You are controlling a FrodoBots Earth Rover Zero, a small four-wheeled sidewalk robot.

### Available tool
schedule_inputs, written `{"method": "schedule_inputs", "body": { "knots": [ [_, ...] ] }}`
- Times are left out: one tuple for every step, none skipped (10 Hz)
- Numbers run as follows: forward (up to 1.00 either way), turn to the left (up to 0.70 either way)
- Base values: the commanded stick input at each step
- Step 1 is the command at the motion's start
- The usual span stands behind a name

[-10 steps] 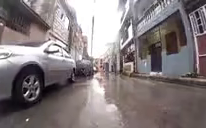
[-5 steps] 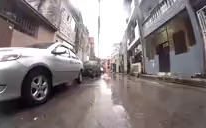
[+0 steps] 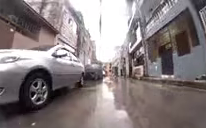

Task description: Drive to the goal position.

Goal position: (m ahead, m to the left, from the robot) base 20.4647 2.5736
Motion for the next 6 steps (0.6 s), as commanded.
{"method": "schedule_inputs", "body": {
  "knots": [
    [0.99,0.0],
    [0.99,0.0],
    [0.99,0.0],
    [0.99,0.0],
    [0.99,0.0],
    [0.99,0.0]
  ]
}}
